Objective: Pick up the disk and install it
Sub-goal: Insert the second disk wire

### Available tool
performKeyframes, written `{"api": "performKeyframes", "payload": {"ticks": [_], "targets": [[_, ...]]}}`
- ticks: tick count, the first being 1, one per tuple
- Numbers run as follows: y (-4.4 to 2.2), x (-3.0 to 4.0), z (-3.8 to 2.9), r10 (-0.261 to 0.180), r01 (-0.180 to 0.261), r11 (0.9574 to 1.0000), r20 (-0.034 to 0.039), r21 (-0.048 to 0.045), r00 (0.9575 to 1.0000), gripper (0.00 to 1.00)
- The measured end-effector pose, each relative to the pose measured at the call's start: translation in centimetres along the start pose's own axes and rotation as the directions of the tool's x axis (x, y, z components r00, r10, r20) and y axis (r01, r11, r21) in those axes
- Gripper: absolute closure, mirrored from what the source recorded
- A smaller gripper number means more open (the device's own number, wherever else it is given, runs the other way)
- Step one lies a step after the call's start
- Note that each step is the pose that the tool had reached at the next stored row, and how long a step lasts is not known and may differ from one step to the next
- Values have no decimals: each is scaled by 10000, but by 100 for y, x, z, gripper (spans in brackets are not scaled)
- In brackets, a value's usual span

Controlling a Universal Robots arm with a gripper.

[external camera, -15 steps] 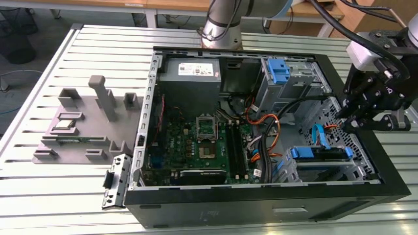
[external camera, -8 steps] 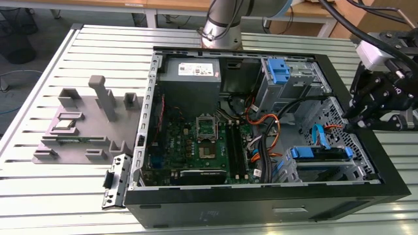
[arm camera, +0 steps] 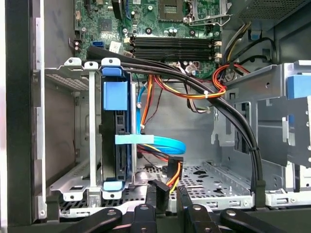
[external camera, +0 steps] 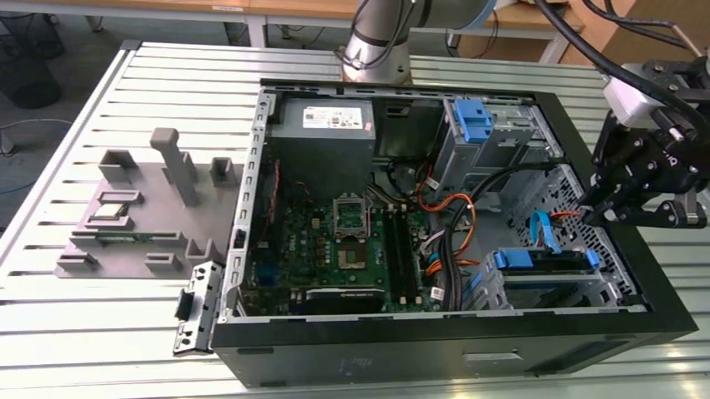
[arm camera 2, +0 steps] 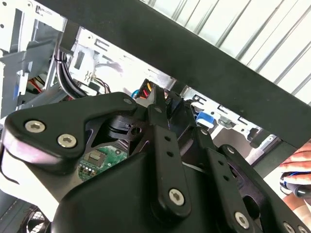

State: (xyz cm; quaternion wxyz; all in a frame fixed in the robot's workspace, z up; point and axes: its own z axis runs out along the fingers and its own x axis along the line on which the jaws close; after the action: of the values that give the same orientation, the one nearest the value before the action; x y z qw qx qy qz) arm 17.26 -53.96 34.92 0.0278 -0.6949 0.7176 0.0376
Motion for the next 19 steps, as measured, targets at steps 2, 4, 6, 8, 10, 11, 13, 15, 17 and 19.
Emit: {"api": "performKeyframes", "payload": {"ticks": [2,4,6,8,10,11,13,15,17,19], "targets": [[0,1,3,3,-3,10000,-3,-28,10000,69],[0,1,3,4,-4,10000,-3,-32,10000,69],[0,1,4,4,-4,10000,-2,-35,10000,69],[0,1,4,4,-4,10000,-1,-38,10000,69],[0,1,5,4,-4,10000,-2,-41,10000,77],[0,1,5,5,-5,10000,-1,-42,10000,77],[0,1,5,5,-5,10000,-2,-46,10000,83],[0,1,5,5,-5,10000,-2,-49,10000,83],[0,1,5,5,-5,10000,-2,-50,10000,83],[9,5,5,4,-4,10000,-1,-50,10000,83]]}}
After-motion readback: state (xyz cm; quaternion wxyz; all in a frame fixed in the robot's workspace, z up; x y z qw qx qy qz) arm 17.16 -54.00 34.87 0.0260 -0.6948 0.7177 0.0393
